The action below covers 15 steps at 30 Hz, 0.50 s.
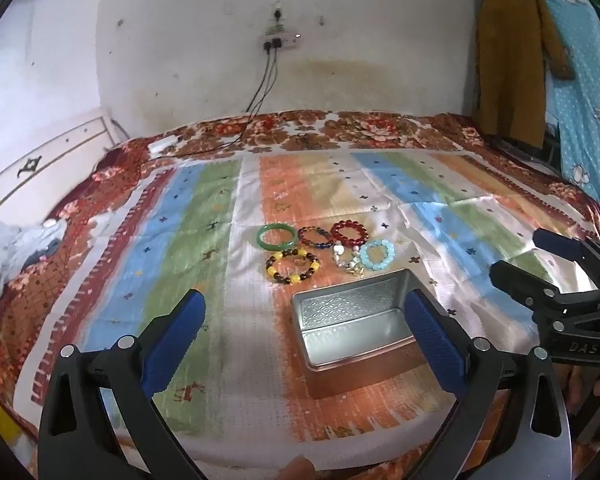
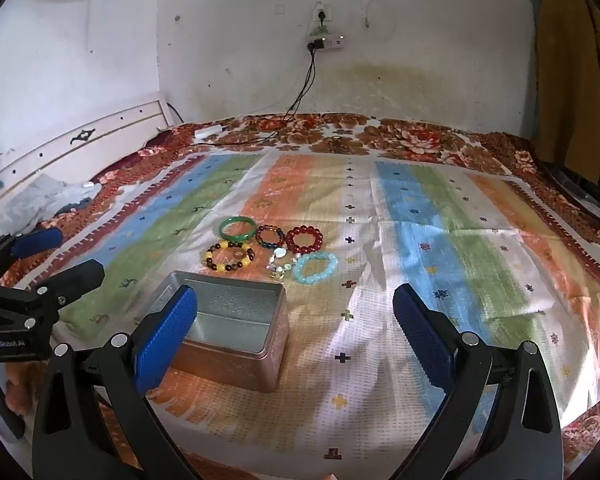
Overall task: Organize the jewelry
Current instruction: 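Move both tools forward over the bracelets beside the tin box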
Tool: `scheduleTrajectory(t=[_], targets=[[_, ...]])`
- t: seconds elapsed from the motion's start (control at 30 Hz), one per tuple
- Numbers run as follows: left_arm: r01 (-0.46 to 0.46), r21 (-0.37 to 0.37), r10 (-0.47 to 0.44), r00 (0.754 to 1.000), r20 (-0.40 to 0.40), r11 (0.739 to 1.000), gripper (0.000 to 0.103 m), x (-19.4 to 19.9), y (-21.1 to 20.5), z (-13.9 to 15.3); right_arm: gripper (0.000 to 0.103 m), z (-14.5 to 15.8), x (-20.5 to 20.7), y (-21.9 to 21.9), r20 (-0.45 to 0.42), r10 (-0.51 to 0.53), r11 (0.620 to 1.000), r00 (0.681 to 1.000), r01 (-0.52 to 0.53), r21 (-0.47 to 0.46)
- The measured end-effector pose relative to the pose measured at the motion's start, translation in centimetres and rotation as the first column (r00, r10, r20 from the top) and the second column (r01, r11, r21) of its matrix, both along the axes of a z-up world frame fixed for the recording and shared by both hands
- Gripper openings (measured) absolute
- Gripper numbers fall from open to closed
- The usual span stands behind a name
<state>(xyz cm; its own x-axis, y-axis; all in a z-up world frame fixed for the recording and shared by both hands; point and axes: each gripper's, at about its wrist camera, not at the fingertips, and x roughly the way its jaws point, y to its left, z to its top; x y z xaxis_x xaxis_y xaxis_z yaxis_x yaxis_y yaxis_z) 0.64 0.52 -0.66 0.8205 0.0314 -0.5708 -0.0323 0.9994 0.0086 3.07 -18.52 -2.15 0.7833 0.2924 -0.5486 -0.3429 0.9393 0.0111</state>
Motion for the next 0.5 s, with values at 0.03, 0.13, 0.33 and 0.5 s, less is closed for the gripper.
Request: scheduleTrajectory(t=[0.03,0.13,0.33,0.5], targets=[[-0.002,-0.011,0.002,1.0,-0.005,1.0,0.097,0.1,0.3,-0.1,0.099,0.2,-0.2,-0.1,0.001,-0.001,1.0,1.0,0.001,0.003],[-0.007,-0.04,0.006,1.0,-0.008,0.999,0.097,0.5,0.2,0.0,0.099,-0.5,0.4,-0.5,-0.003,-0.003,1.0,1.0,0.003,-0.005],[-0.004,-0.044,0.004,1.0,-0.013,0.999,0.097,0.5,0.1,0.1,0.099,-0.9,1.3,-0.9,-0.01,0.0,1.0,1.0,0.0,-0.012],[-0.005,-0.021,0.004,1.0,-0.018,1.0,0.097,0.4,-0.2,-0.2,0.099,-0.5,0.5,-0.4,-0.002,-0.004,1.0,1.0,0.004,-0.026]])
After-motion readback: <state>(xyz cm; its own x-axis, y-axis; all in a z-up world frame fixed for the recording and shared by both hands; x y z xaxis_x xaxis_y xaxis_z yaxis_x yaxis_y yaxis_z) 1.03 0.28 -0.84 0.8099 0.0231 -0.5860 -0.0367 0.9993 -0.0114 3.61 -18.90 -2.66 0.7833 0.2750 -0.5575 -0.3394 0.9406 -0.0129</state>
